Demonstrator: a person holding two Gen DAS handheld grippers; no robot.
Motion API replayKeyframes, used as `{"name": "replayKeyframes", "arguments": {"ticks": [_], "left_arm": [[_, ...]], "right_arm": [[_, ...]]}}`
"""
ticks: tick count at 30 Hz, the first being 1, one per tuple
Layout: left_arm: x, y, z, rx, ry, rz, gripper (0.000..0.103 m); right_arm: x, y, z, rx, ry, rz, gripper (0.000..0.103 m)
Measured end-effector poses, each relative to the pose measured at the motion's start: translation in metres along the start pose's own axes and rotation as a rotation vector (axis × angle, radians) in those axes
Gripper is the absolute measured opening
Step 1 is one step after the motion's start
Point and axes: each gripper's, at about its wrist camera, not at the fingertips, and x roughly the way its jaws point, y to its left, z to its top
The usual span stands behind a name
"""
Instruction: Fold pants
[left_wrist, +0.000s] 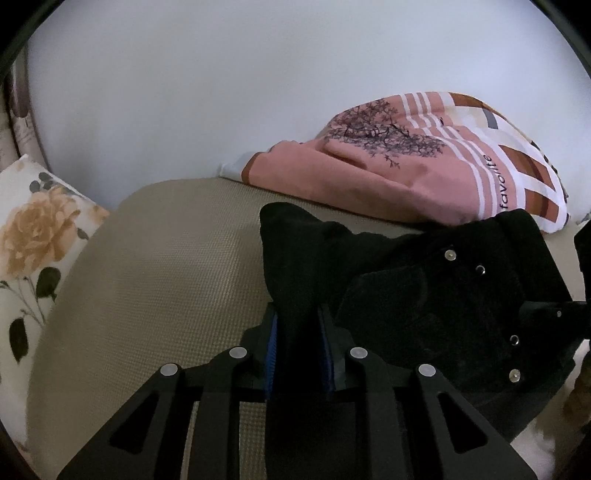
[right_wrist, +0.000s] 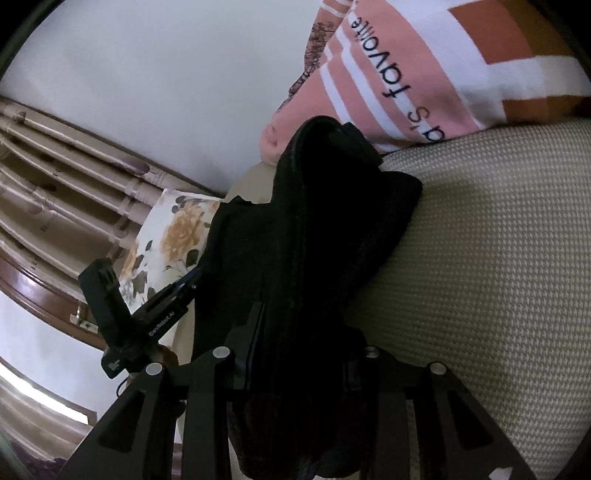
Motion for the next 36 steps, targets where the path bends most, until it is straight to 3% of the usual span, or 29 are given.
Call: {"name": "replayKeyframes", "arguments": {"ticks": [8,17,28,36], "left_arm": [[0.006,0.003,-0.009,-0.003,-0.033,0.019,0.03],[0.011,0.005,-0.019,-0.006,-0.069,0.045,0.037],[0.022,0.023,-0.021,-0.096,-0.016,-0.01,0.051],[0.022,0.02,-0.021,-0.09,-0.022,0.018,0.055]], "right_arm": [[0.008,0.002,-0.007,-0.022,-0.033,-0.071,0.039],[0.016,0.027,-0.012,-0.123,-0.082,-0.228,0.044],[0.028,0.048,-0.019,-0.224,-0.131,-0.403,0.062],[0.025,0.044,-0.02,-0.202,-0.155,-0.433,0.07]]}}
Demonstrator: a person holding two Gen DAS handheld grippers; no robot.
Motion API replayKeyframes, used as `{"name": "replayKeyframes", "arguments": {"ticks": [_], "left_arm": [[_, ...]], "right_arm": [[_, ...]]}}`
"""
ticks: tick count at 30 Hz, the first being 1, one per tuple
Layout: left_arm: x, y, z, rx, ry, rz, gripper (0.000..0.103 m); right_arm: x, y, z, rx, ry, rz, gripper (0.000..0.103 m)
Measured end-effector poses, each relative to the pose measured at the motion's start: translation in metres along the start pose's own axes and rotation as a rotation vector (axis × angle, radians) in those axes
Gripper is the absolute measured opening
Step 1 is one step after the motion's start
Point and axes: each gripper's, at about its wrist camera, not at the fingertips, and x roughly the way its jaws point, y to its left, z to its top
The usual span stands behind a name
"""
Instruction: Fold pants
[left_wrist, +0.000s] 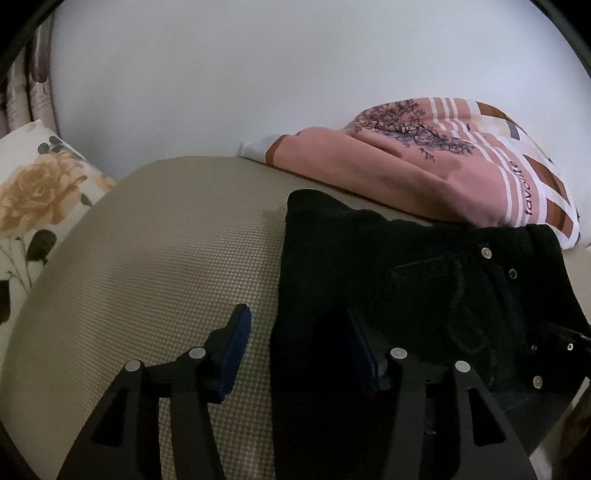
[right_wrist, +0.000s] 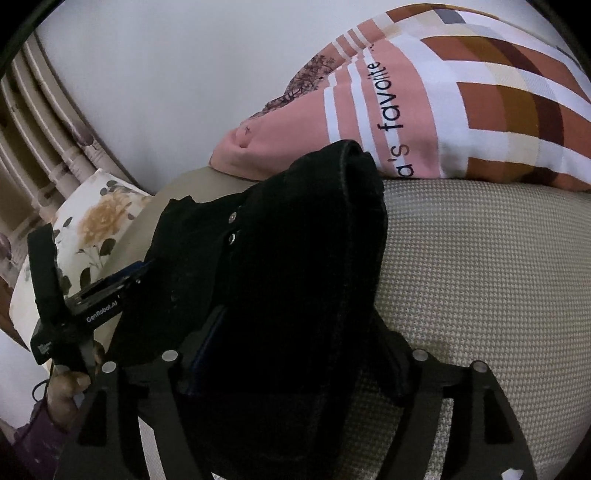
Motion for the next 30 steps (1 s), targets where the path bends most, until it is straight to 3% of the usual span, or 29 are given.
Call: {"name": "replayKeyframes", "arguments": {"ticks": [3,7,9,12,17,19,23,30], "left_arm": [[-0.002,-0.002,0.0,0.008,-0.012,0.024,0.058],[-0.014,-0.008,-0.002,0.03,-0.073,0.113,0.06],[-0.027,-0.011,-0.005,0.044,-0.138,0.132,0.06],[-0.039,-0.014,-0.011,0.047,-0.171,0.171,0.061],[-0.071,-0.027,-0.027,0.053,-0.173,0.165,0.062],[-0.089,-0.033,-0.031,0.049,-0.19,0.182,0.075],[-0.136,-0.042,-0.033,0.027,-0.26,0.139,0.08],[-0.222,-0.058,-0.033,0.003,-0.38,0.144,0.101]], "right_arm": [[-0.006,0.005,-0.003,-0.019,-0.042,-0.041,0.08],[-0.016,0.026,-0.01,-0.124,-0.128,-0.107,0.083],[-0.016,0.037,-0.012,-0.177,-0.131,-0.152,0.087],[-0.02,0.043,-0.015,-0.188,-0.127,-0.211,0.087],[-0.055,0.05,-0.031,-0.126,-0.163,-0.188,0.087],[-0.072,0.057,-0.038,-0.119,-0.178,-0.177,0.087],[-0.105,0.07,-0.05,-0.117,-0.2,-0.143,0.091],[-0.161,0.095,-0.07,-0.137,-0.247,-0.109,0.094]]}}
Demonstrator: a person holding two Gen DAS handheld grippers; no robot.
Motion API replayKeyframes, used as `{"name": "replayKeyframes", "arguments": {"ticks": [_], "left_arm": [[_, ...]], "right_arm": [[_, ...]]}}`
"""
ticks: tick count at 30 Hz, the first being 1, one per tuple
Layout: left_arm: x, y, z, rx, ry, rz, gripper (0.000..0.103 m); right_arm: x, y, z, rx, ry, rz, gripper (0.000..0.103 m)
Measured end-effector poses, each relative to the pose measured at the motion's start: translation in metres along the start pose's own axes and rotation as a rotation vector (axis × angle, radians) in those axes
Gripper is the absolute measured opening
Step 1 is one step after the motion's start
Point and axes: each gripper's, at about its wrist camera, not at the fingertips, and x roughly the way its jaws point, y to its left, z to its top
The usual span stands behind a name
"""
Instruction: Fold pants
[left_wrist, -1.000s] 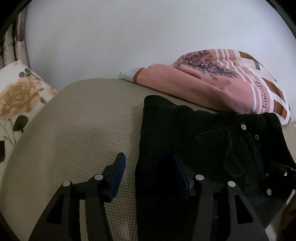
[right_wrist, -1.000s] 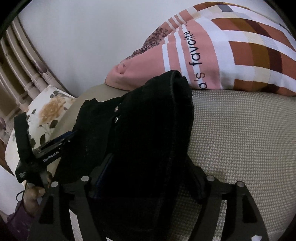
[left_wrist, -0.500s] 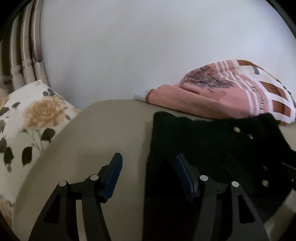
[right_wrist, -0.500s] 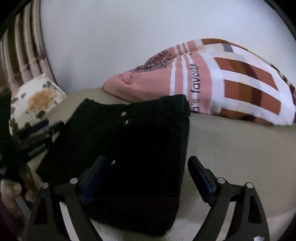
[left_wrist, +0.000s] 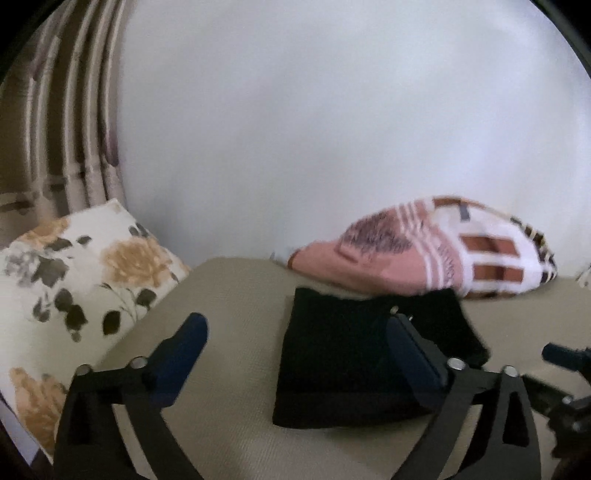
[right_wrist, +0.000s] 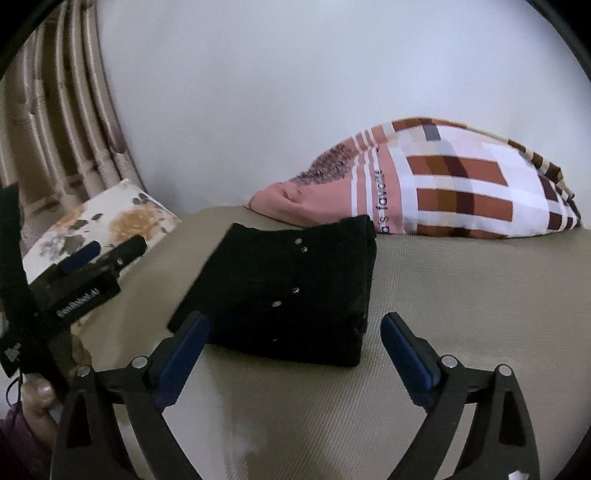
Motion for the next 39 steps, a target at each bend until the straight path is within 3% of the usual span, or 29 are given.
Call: {"name": "replayKeyframes", "arguments": {"ticks": [8,16,21,25,28,31,39], "left_arm": [[-0.06,-0.006,0.026,0.024,-0.037,0.019,0.103],[-0.106,0.001,0.047,-0.018,-0.095,0.014,0.103],[-0.13,0.001,0.053,-0.056,-0.174,0.097,0.103],[-0.139,-0.006,0.049,-0.005,-0.167,0.156,0.103],[-0.14,-0.01,0.047,0.04,-0.121,0.09,0.103],[-0.143,-0.005,0.044,0.012,-0.105,0.028,0.103],[-0.137,-0.002,0.042,-0.033,-0.045,-0.012,0.103]], "right_arm": [[-0.05,0.009,0.009,0.007,-0.064,0.019,0.097],[-0.088,0.017,0.015,-0.002,-0.13,0.033,0.099],[-0.103,0.022,0.015,-0.007,-0.154,0.037,0.099],[-0.114,0.026,0.013,-0.015,-0.172,0.045,0.099],[-0.119,0.029,0.011,-0.03,-0.181,0.044,0.1],[-0.124,0.03,0.01,-0.037,-0.183,0.041,0.1],[-0.128,0.03,0.006,-0.031,-0.178,0.03,0.101]]}}
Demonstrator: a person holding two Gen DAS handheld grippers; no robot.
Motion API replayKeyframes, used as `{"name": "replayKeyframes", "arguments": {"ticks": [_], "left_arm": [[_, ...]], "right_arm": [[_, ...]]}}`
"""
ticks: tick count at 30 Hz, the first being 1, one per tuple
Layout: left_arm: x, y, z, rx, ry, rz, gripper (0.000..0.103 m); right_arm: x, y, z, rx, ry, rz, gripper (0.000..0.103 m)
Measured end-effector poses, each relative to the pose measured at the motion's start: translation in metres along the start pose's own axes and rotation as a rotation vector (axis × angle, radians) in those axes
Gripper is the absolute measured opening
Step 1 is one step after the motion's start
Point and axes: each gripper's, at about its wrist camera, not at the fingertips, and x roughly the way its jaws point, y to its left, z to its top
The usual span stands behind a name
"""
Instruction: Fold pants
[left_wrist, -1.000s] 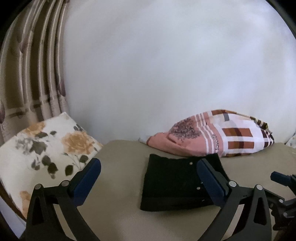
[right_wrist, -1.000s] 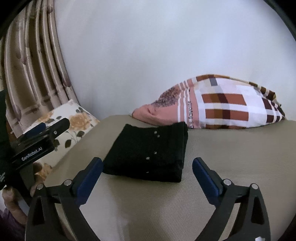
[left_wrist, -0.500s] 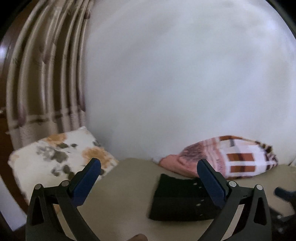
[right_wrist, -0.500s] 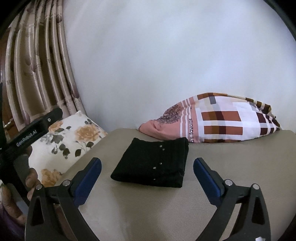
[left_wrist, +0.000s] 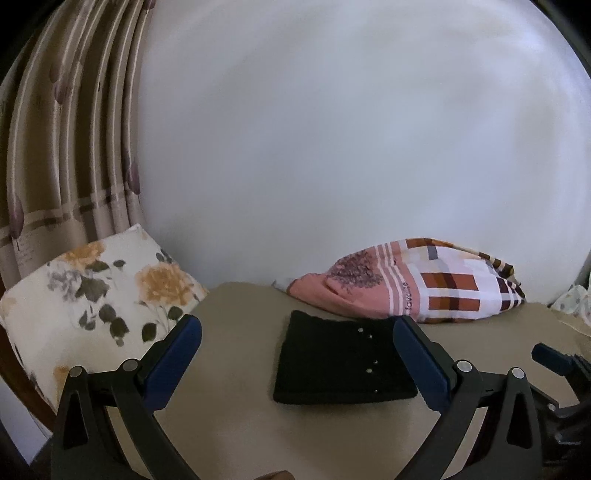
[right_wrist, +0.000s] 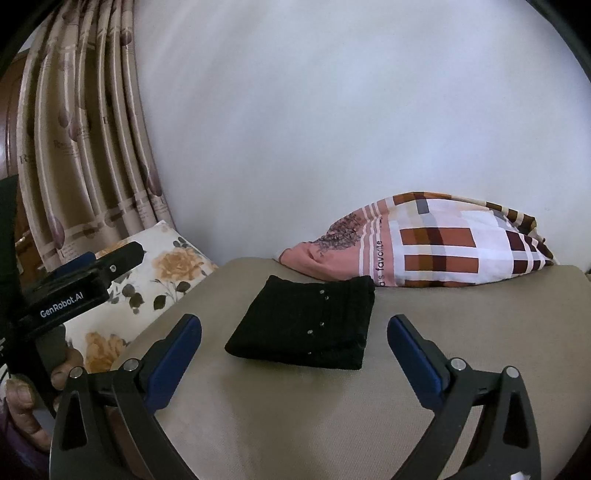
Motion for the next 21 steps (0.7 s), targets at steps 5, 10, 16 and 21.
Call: {"name": "replayKeyframes", "arguments": {"ticks": [5,10,16,21], "left_arm": [[0.001,0.0,-0.002,-0.003,0.007,-0.002,0.103],[0.004,0.0,-0.004,-0.001,0.016,-0.002,0.103],[0.011,0.0,-0.009,-0.001,0.038,-0.001,0.103],[0.021,0.0,-0.014,0.006,0.062,0.003,0.103]], "right_arm": [[0.0,0.004,-0.002,-0.013,0.001,0.0,0.101],[0.002,0.005,-0.004,-0.015,0.011,0.004,0.101],[0.005,0.005,-0.005,-0.016,0.019,0.006,0.101],[0.009,0.003,-0.006,-0.012,0.028,0.006,0.102]]}}
